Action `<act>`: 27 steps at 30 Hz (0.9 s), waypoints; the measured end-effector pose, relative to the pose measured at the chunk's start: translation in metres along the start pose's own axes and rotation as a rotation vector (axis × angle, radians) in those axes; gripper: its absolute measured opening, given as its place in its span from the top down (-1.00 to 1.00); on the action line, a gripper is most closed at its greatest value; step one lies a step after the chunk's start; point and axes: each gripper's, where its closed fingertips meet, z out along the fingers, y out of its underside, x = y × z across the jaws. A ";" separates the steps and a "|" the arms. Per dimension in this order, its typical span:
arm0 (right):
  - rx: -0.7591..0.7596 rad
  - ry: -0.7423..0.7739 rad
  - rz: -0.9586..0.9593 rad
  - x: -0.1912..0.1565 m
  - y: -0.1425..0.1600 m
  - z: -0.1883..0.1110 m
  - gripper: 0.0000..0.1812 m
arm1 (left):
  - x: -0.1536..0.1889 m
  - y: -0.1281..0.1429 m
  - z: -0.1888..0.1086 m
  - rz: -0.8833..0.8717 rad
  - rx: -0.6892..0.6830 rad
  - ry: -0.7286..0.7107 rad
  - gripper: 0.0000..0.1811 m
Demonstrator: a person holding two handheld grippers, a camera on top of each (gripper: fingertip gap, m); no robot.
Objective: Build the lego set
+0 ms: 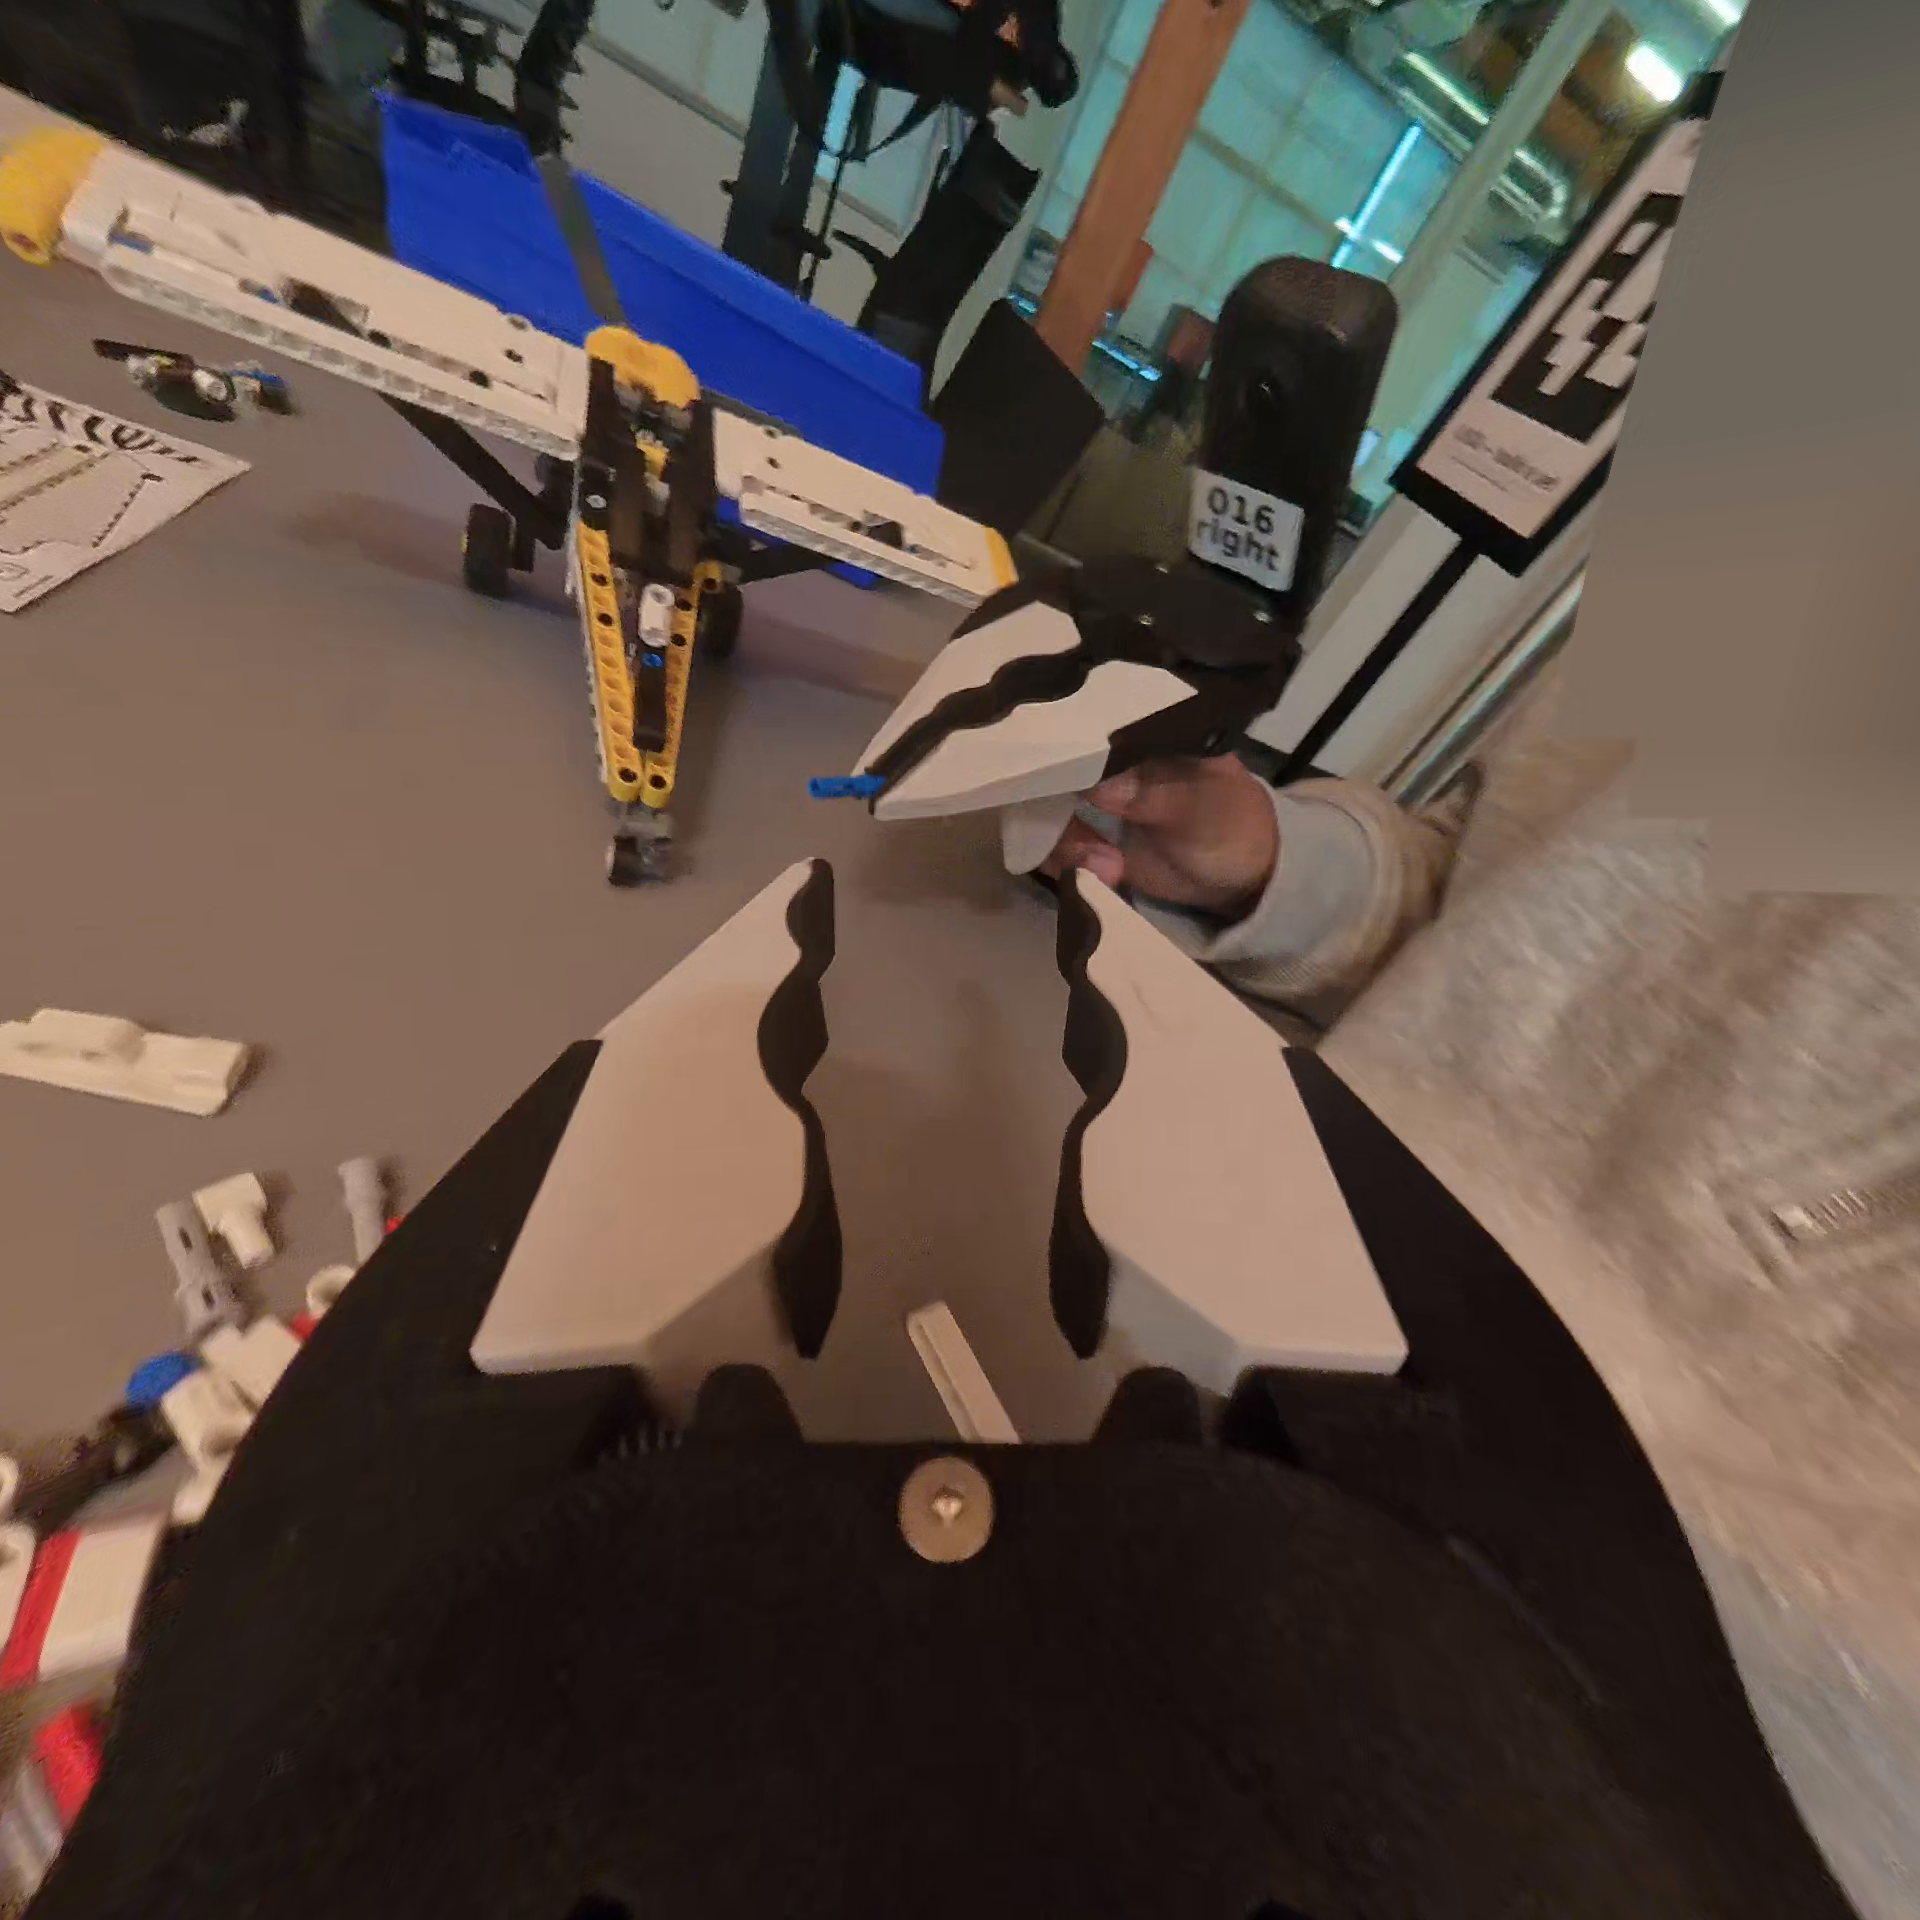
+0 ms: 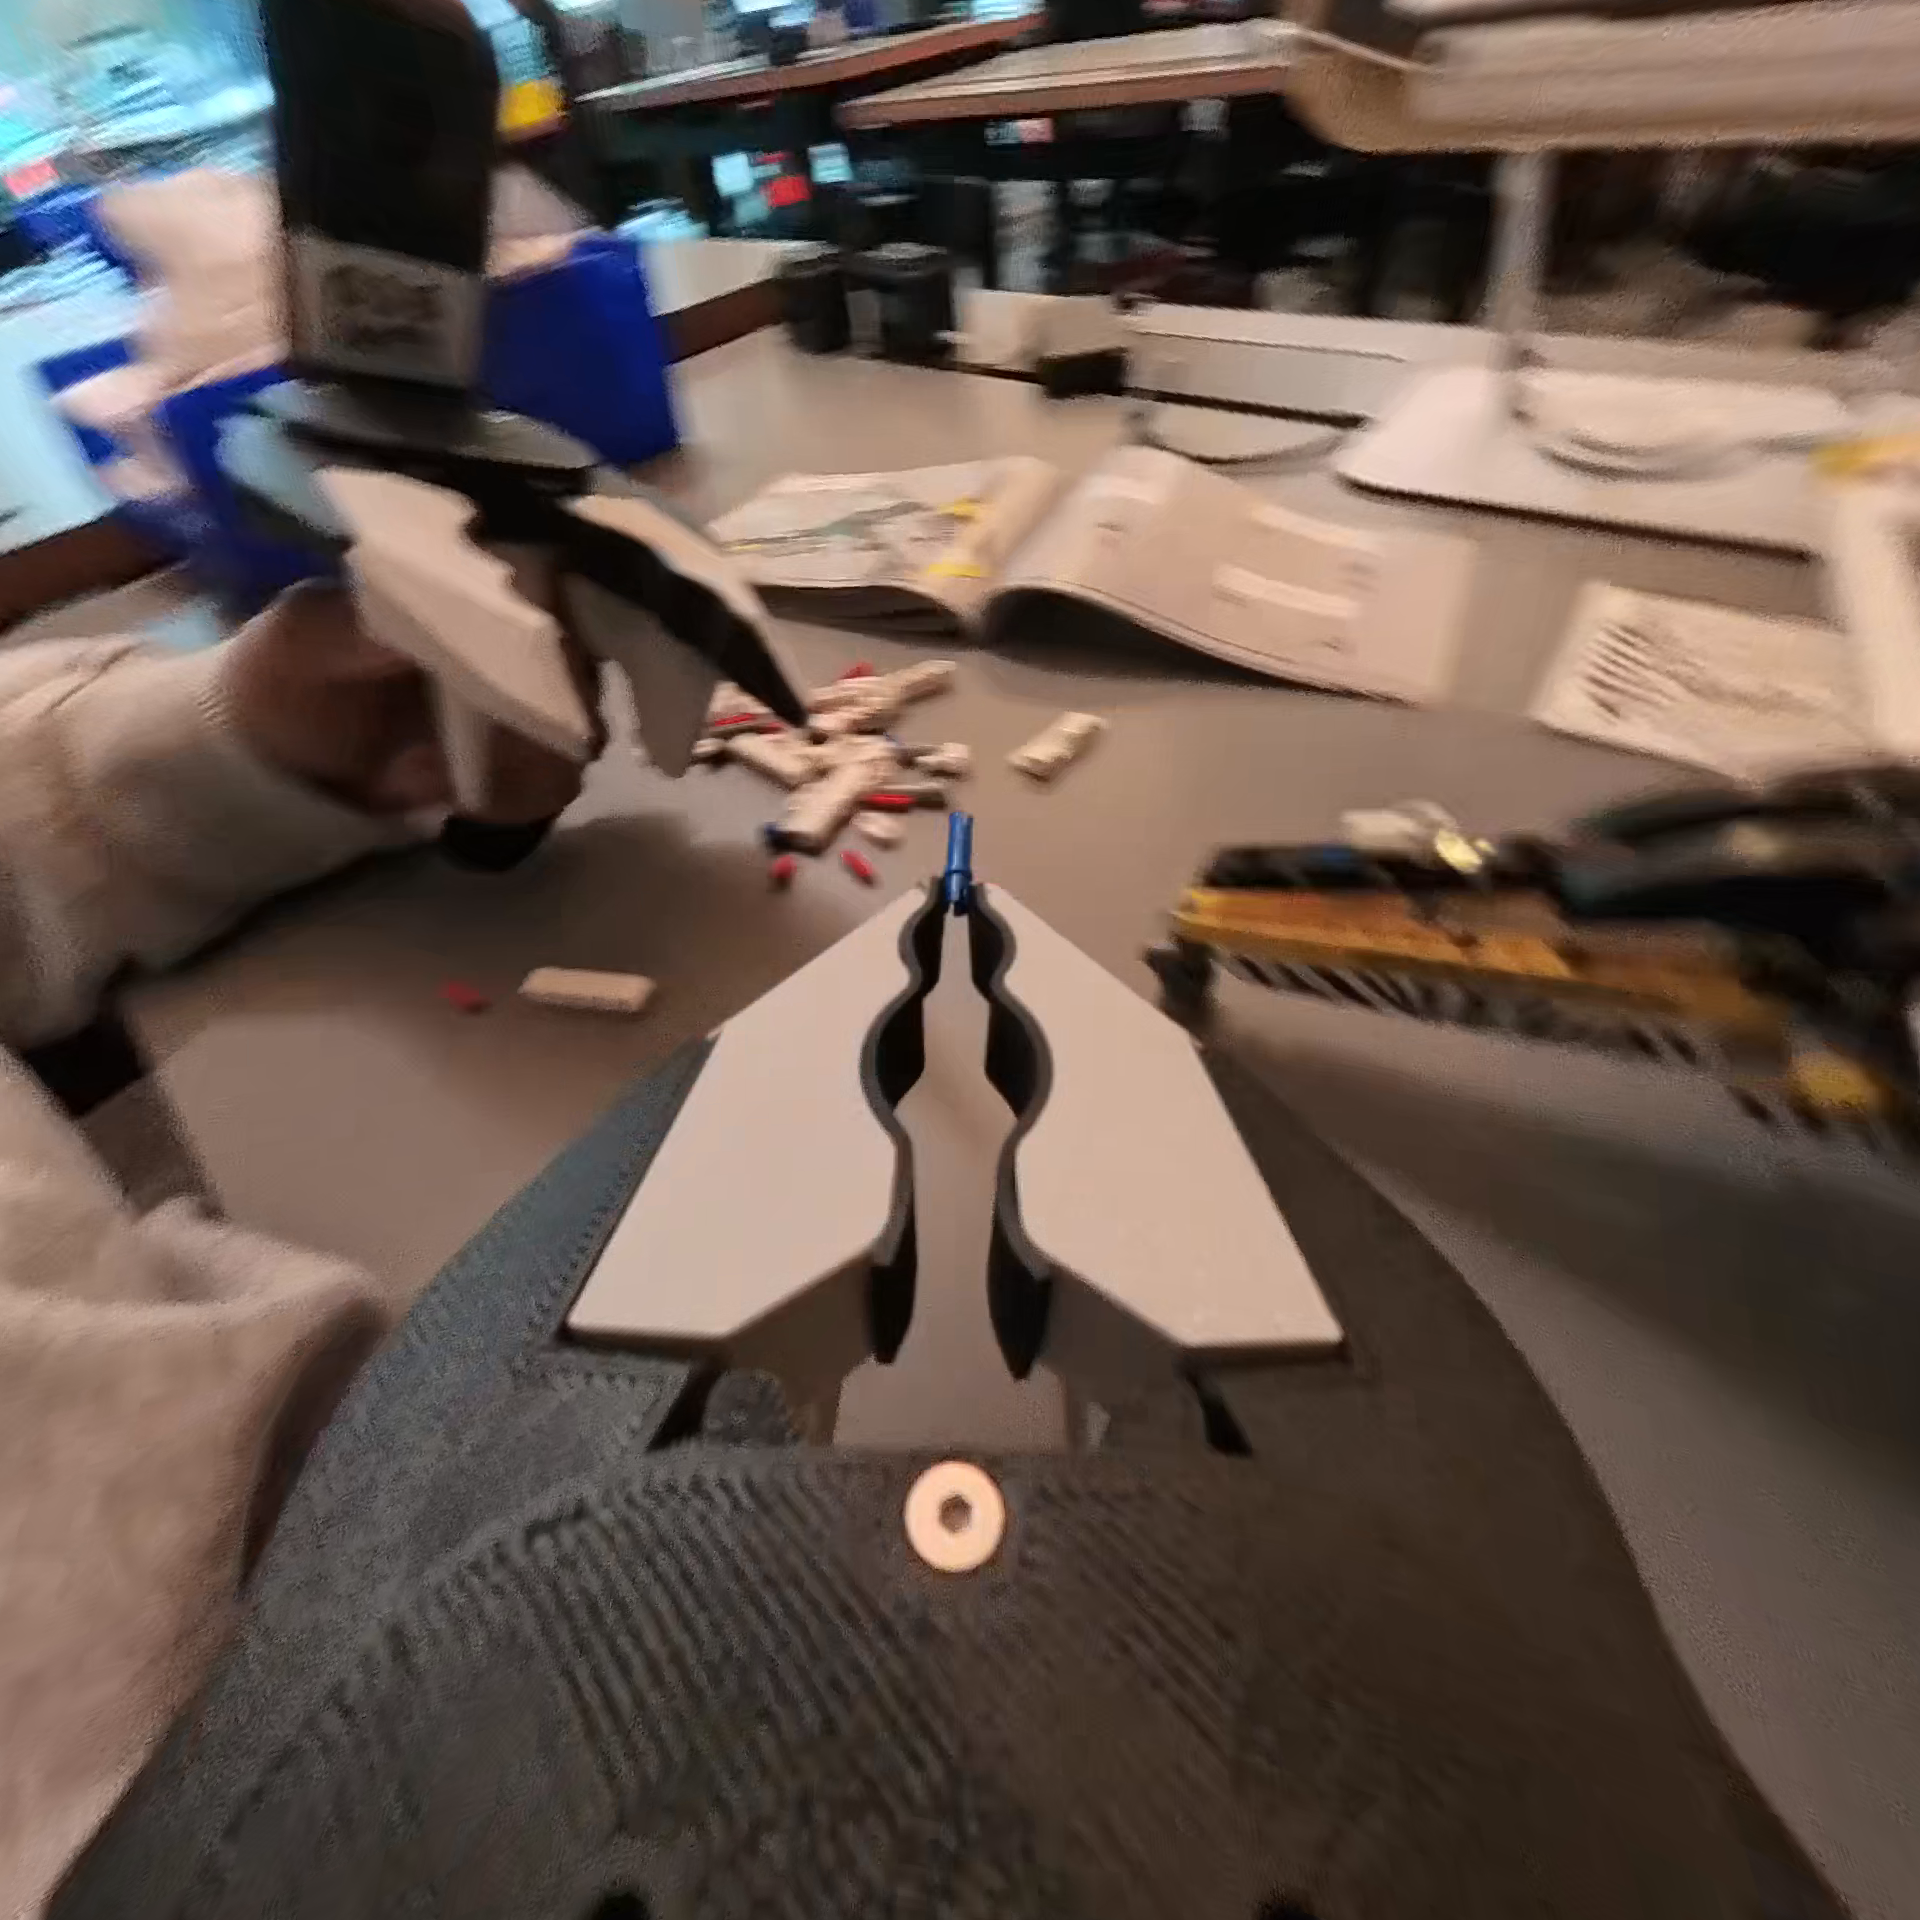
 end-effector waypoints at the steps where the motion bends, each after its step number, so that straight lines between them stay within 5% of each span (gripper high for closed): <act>1: 0.010 0.067 0.054 0.013 0.003 -0.005 0.97 | -0.006 -0.002 0.009 -0.014 -0.013 -0.018 0.52; 9: -0.043 0.309 0.082 0.050 0.012 -0.008 0.97 | -0.069 -0.006 0.068 -0.044 -0.128 -0.165 0.64; 27: -0.109 0.331 0.074 0.055 0.018 0.006 0.97 | -0.065 -0.002 0.079 -0.049 -0.165 -0.110 0.60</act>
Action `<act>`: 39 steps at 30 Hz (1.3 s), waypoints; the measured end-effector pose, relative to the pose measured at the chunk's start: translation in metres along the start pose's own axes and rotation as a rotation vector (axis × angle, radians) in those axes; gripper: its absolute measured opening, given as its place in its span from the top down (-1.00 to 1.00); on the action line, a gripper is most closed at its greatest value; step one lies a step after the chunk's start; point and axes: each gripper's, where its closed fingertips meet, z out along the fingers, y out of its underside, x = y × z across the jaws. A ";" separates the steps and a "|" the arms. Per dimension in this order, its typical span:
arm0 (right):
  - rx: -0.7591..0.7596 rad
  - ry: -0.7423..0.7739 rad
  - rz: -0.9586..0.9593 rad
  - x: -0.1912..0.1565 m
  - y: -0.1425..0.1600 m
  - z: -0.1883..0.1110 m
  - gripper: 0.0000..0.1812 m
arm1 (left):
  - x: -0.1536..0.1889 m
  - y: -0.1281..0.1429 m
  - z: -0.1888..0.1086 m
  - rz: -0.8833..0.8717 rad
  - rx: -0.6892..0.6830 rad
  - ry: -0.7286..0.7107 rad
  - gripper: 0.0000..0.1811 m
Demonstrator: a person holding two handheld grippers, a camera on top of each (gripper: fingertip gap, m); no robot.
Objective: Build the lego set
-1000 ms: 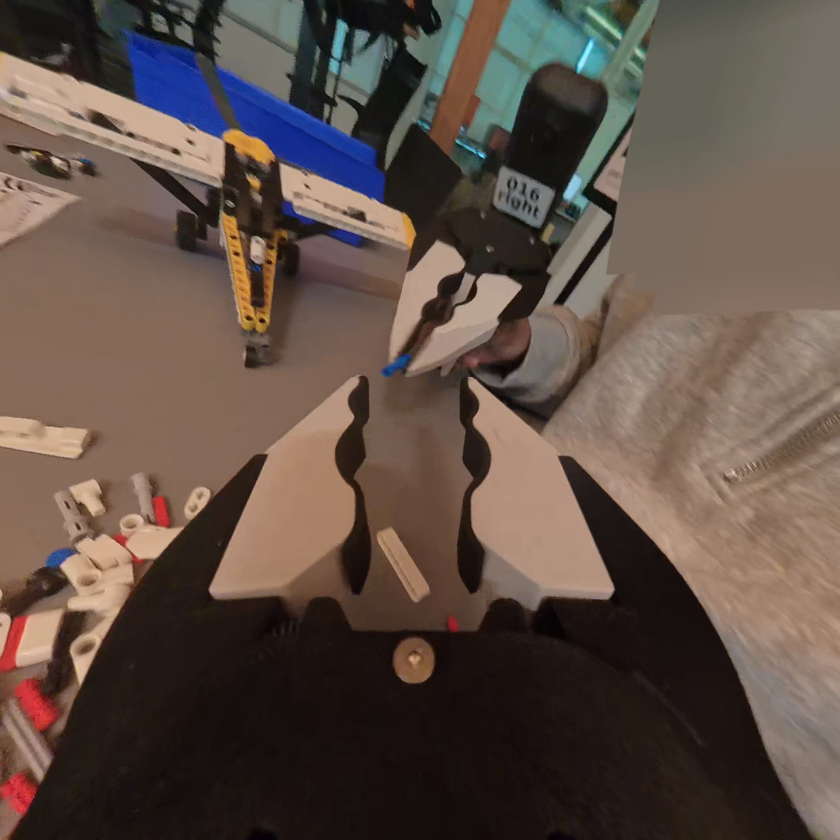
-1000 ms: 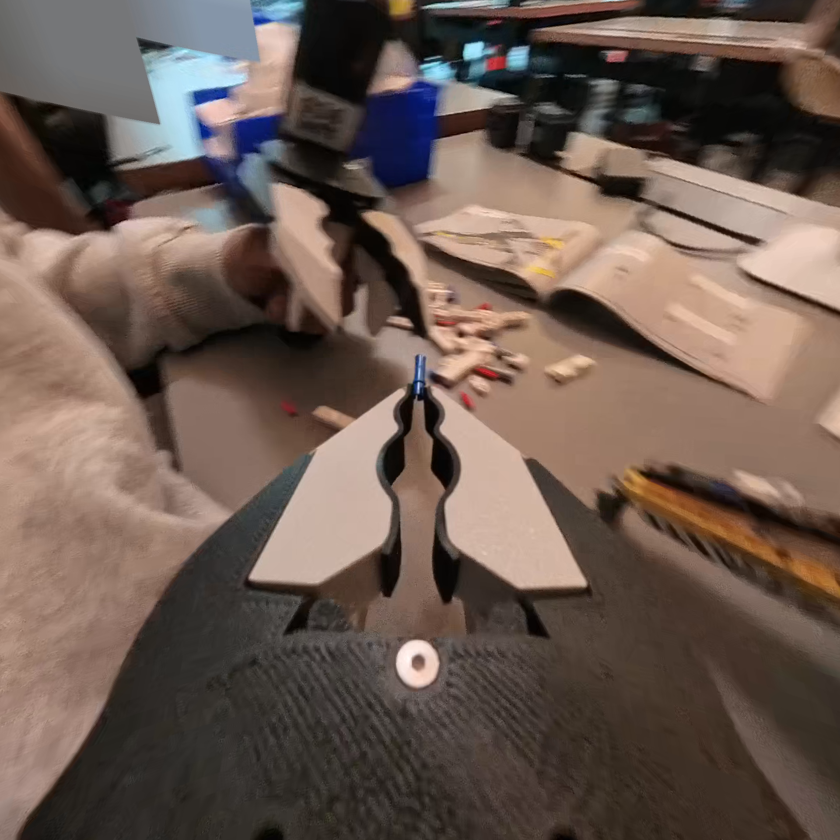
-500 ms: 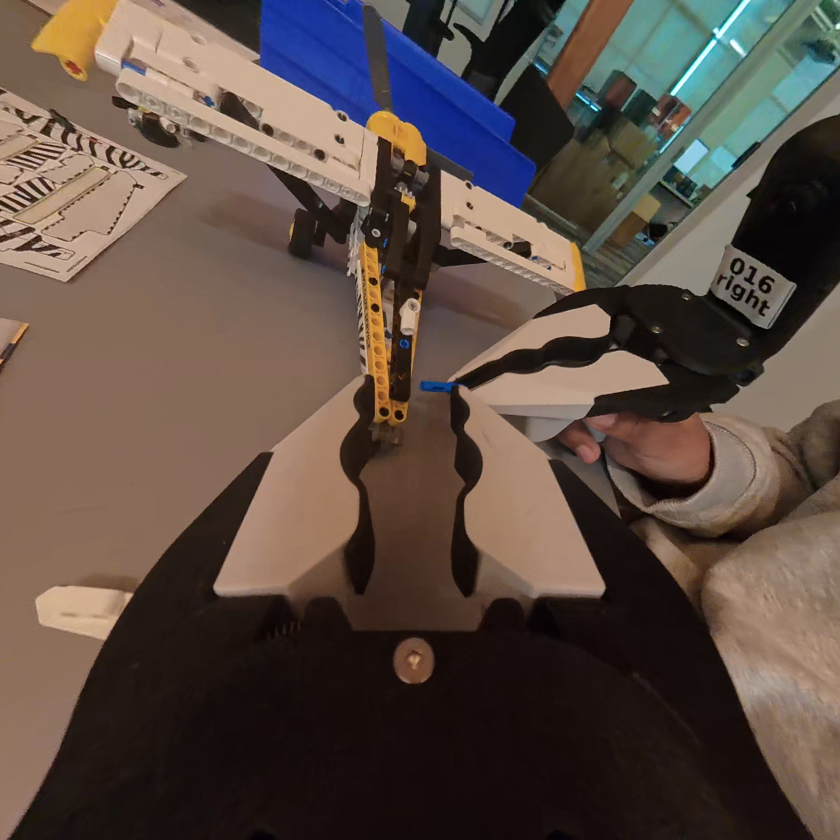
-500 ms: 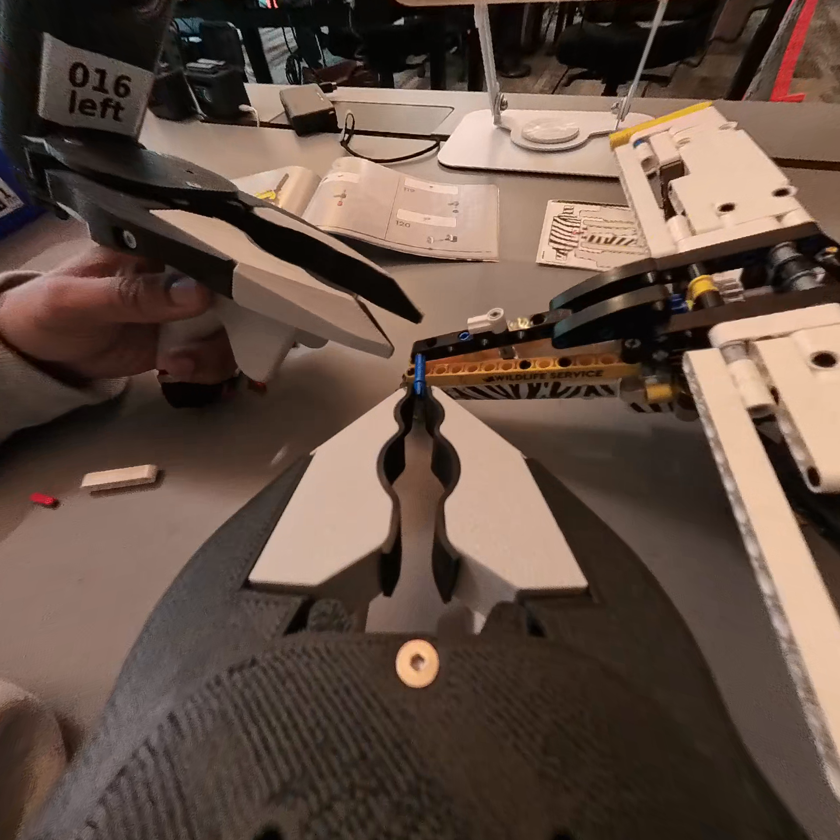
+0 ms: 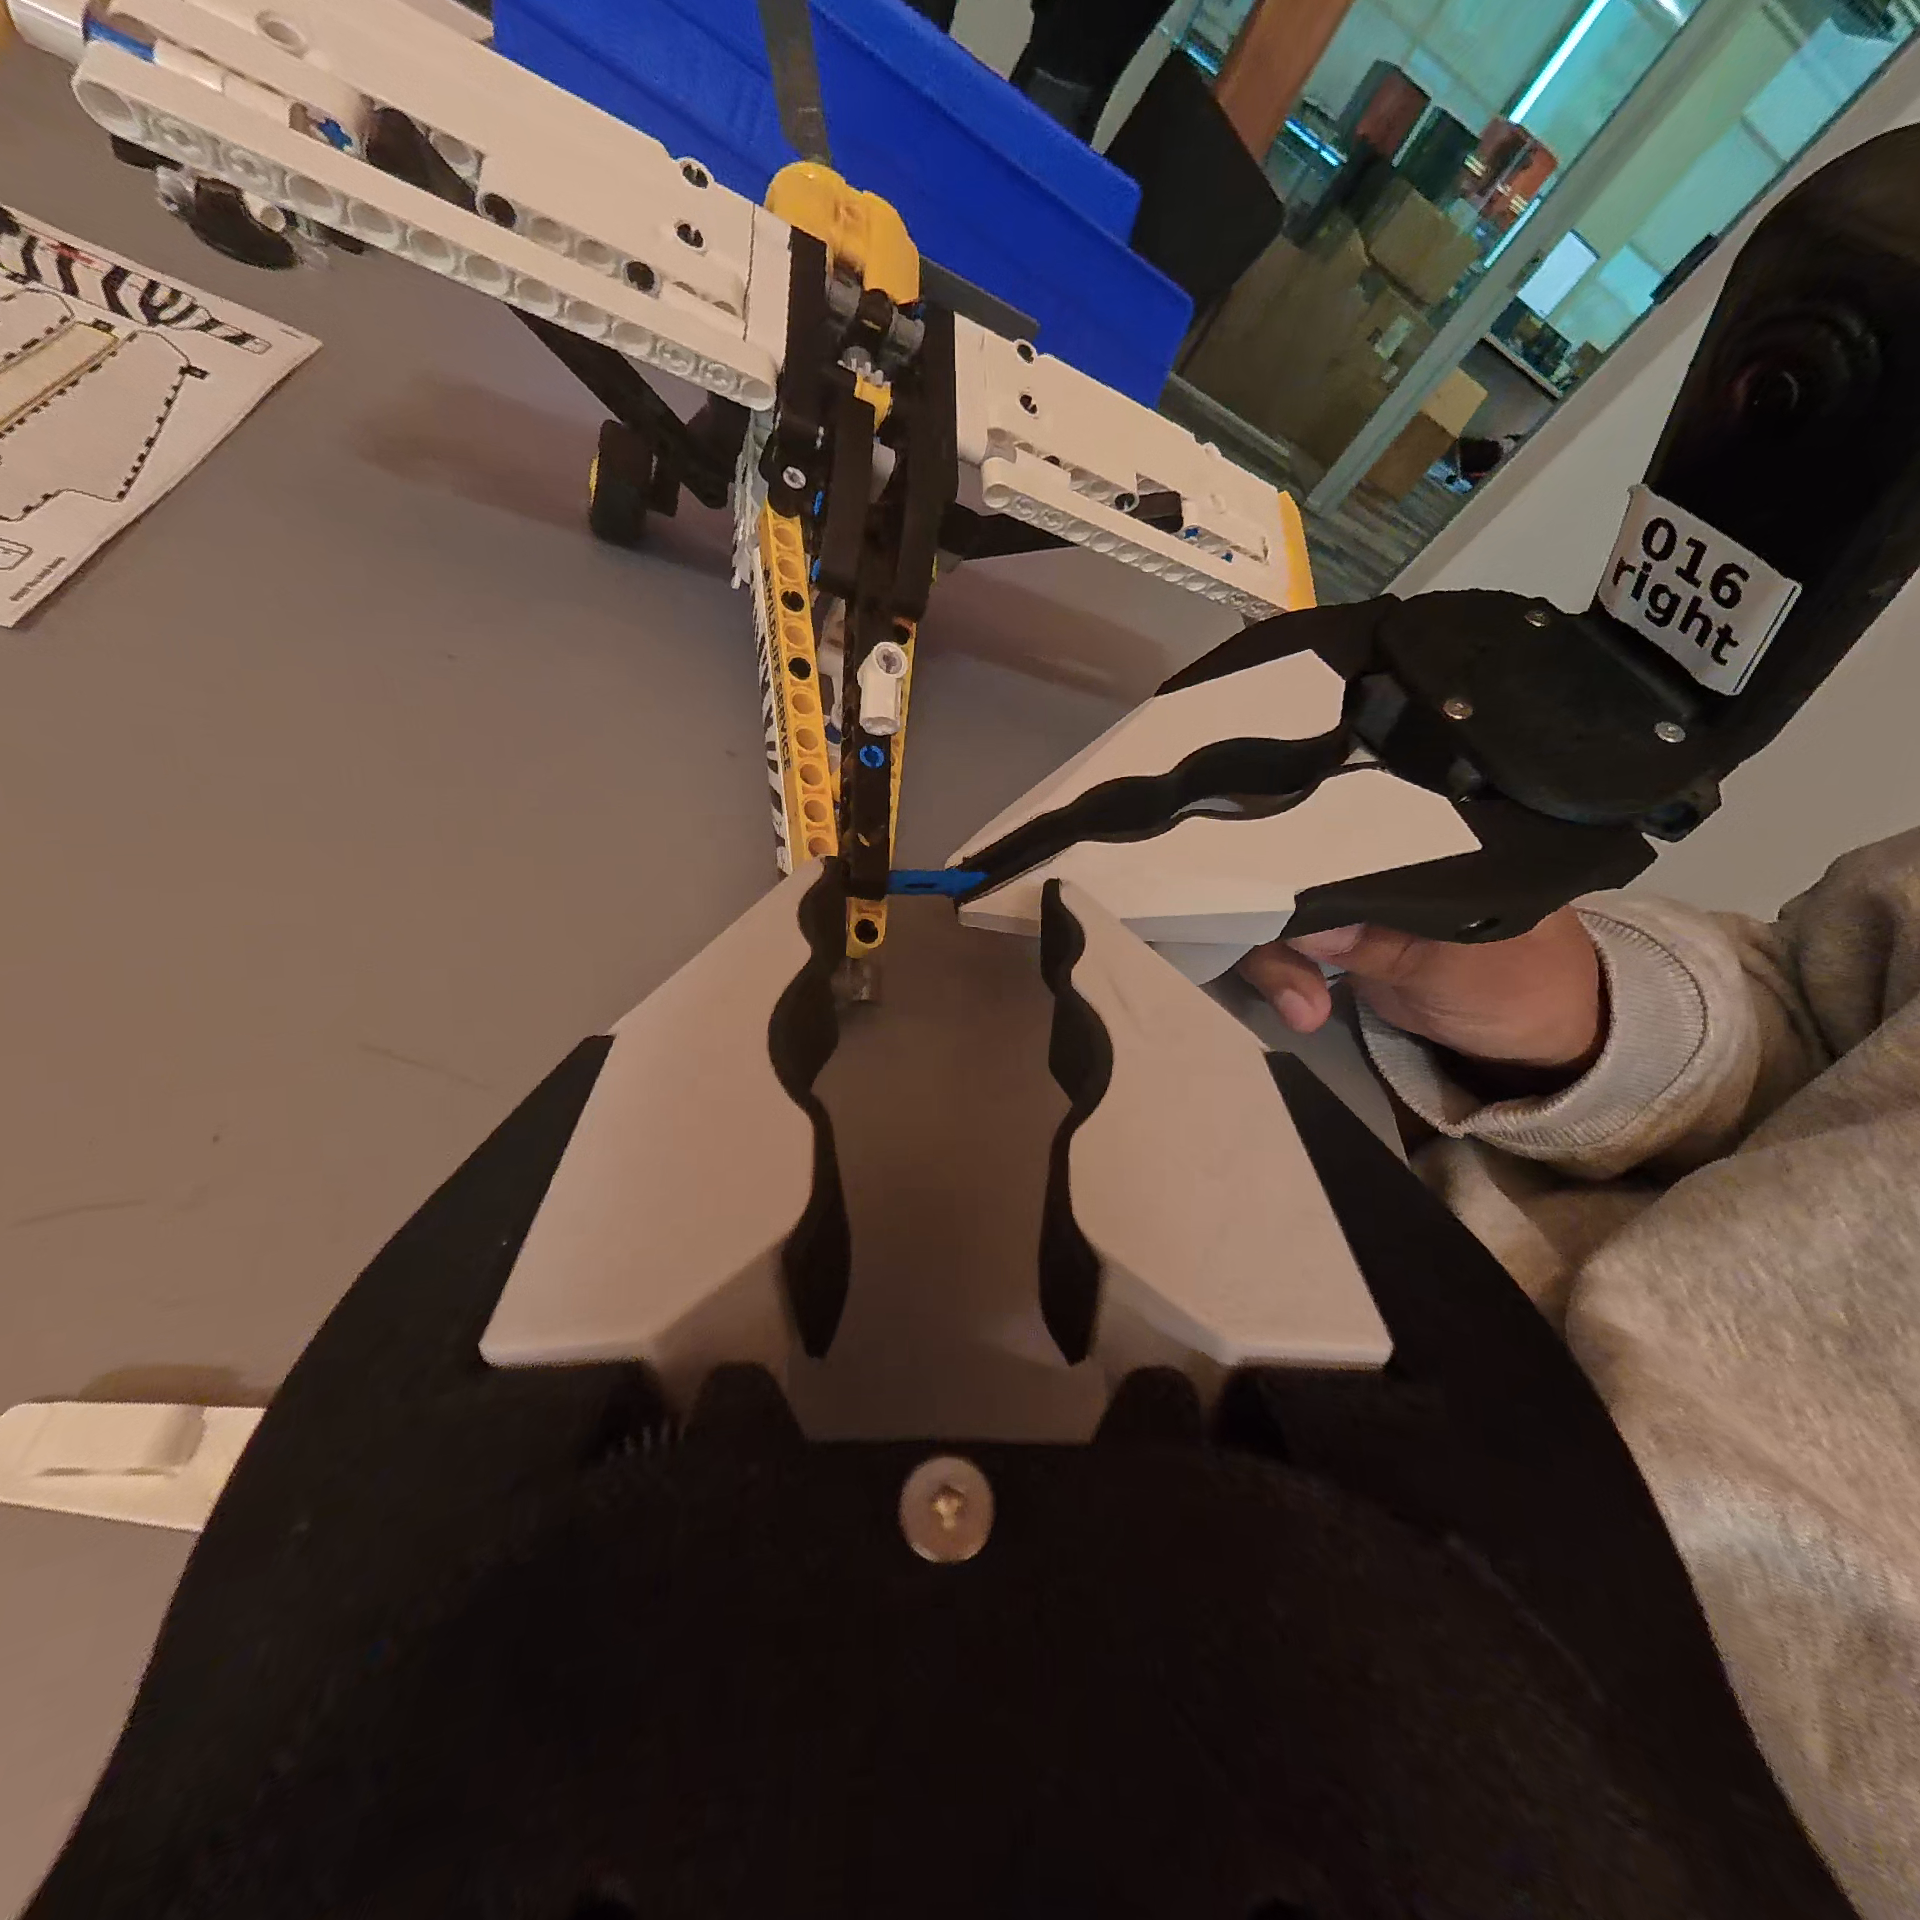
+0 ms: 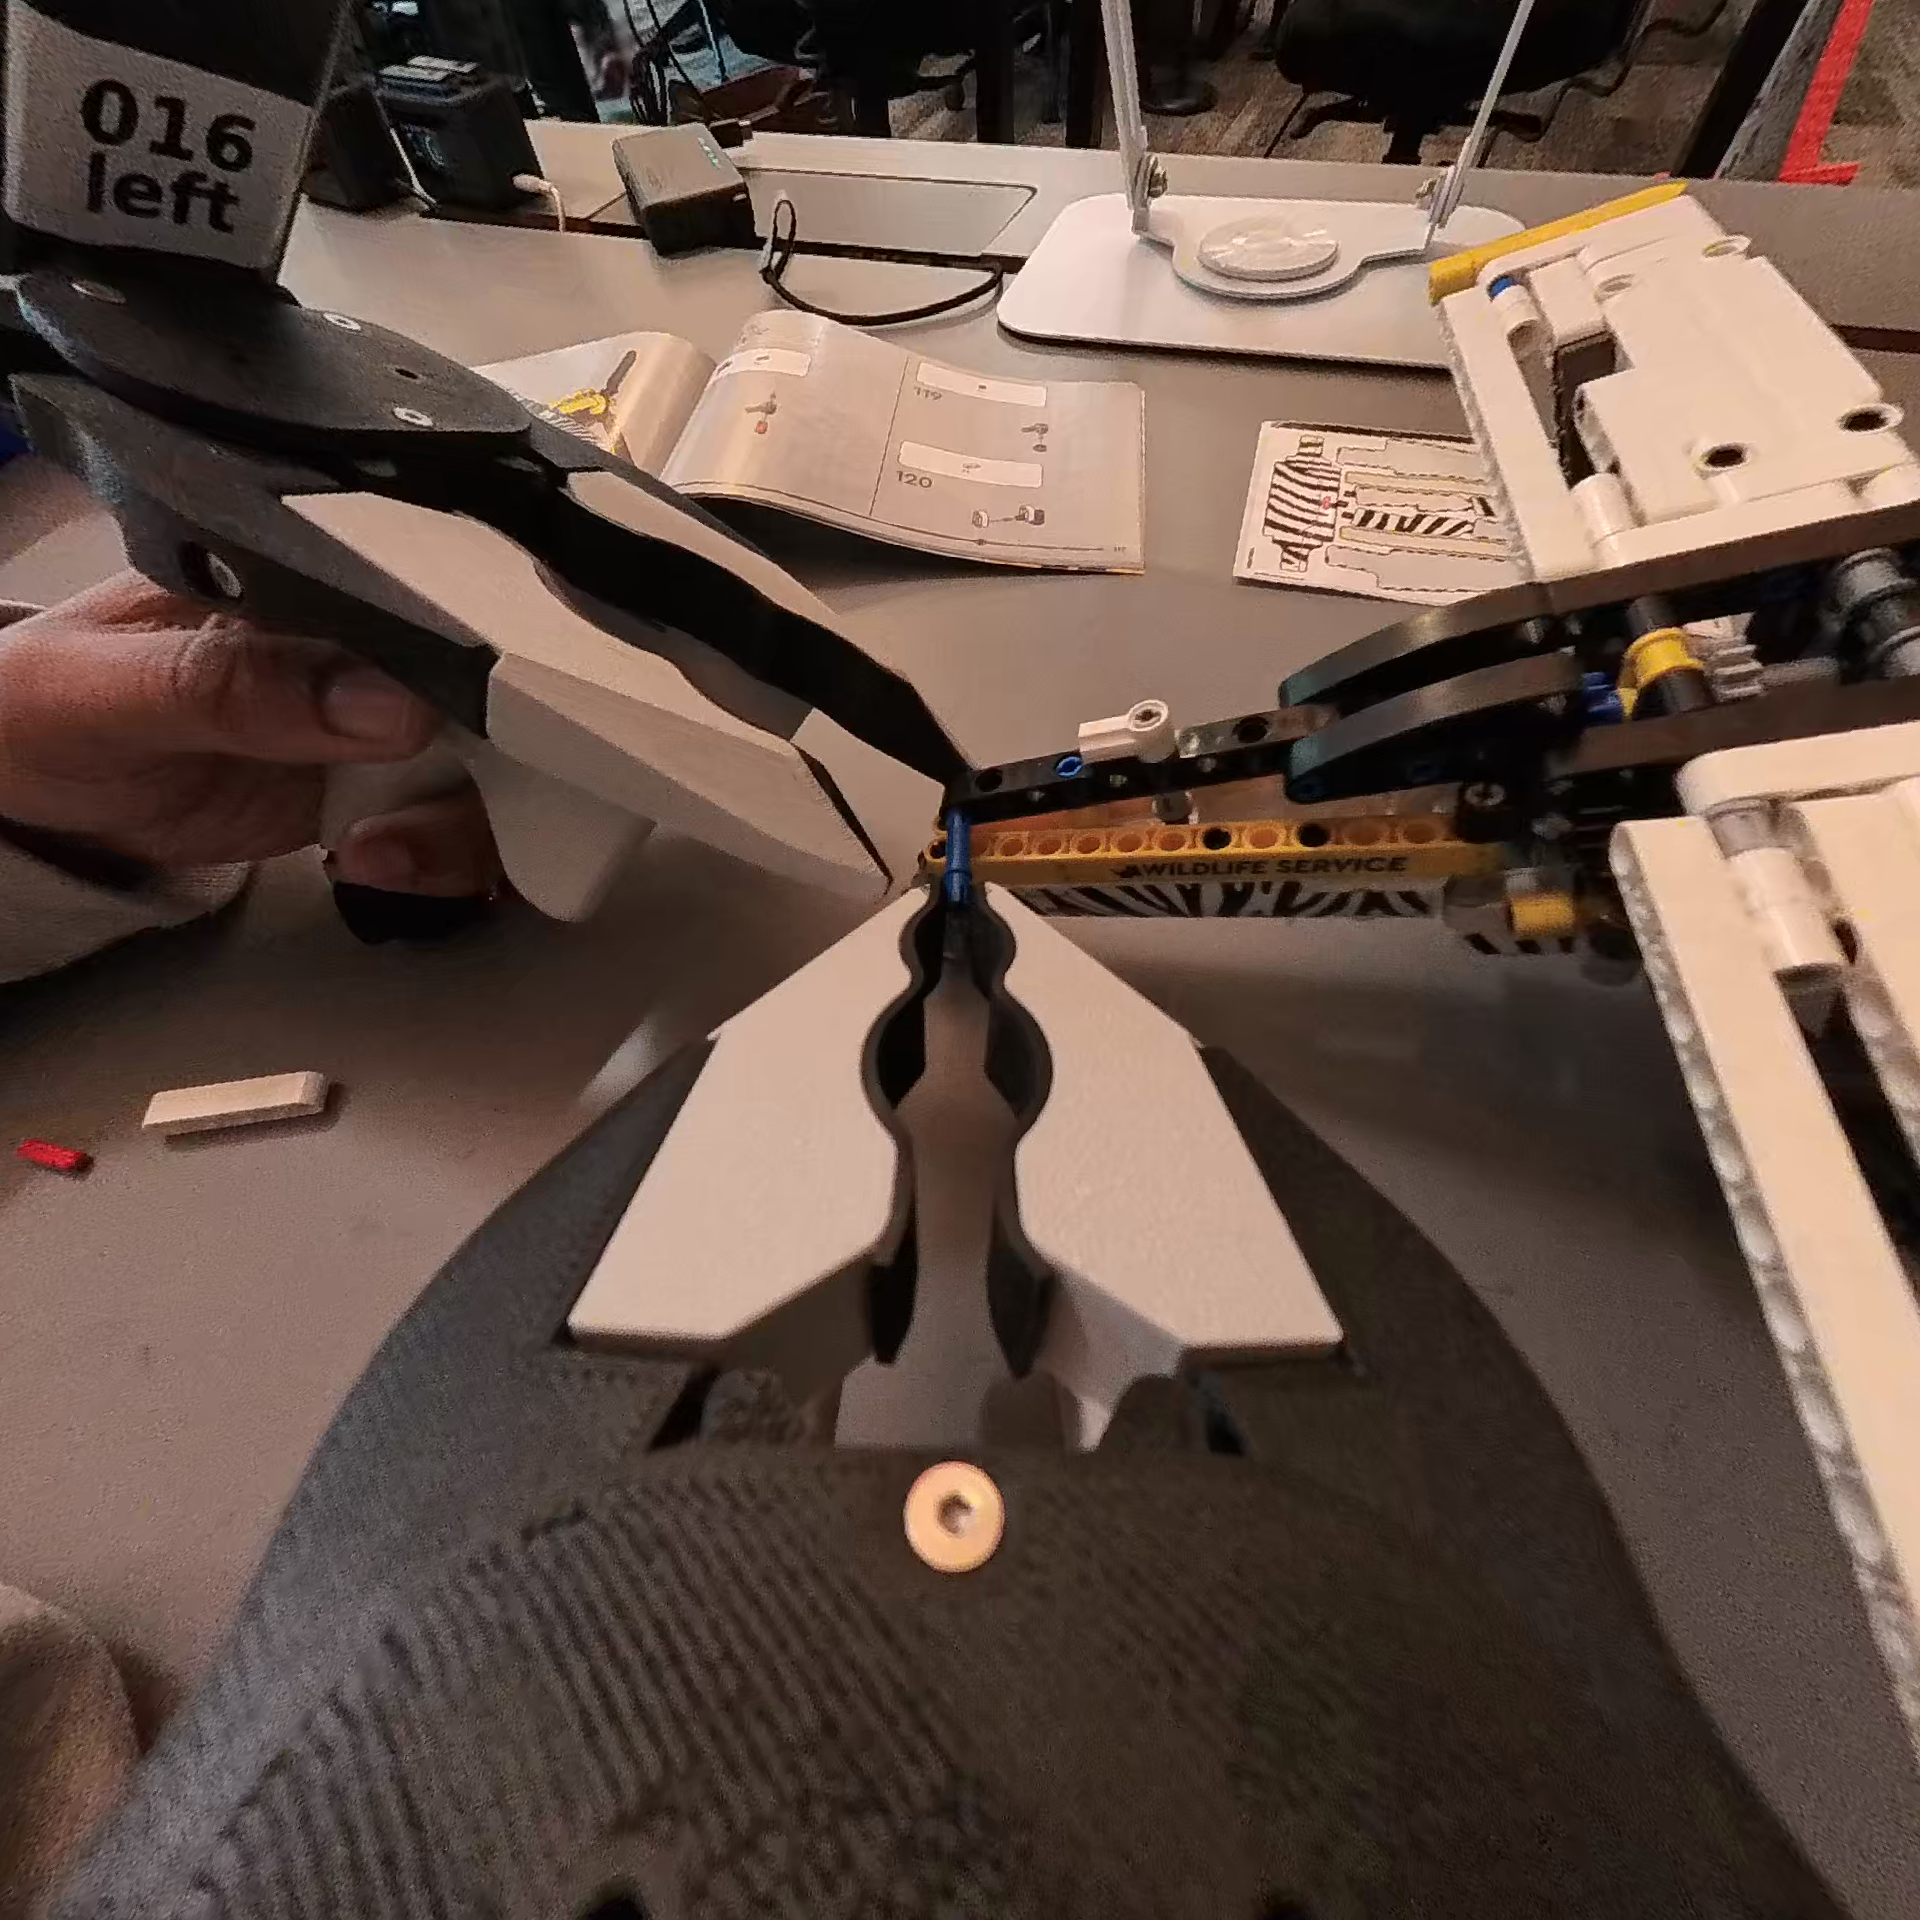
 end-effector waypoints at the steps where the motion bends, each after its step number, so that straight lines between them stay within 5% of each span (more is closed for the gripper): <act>1: 0.003 0.003 -0.002 0.000 0.000 0.000 0.97 | 0.000 0.000 0.000 -0.002 -0.001 0.001 0.60; 39: 0.014 0.195 -0.345 -0.002 0.001 -0.006 0.97 | 0.004 0.004 0.000 -0.081 0.002 0.048 0.66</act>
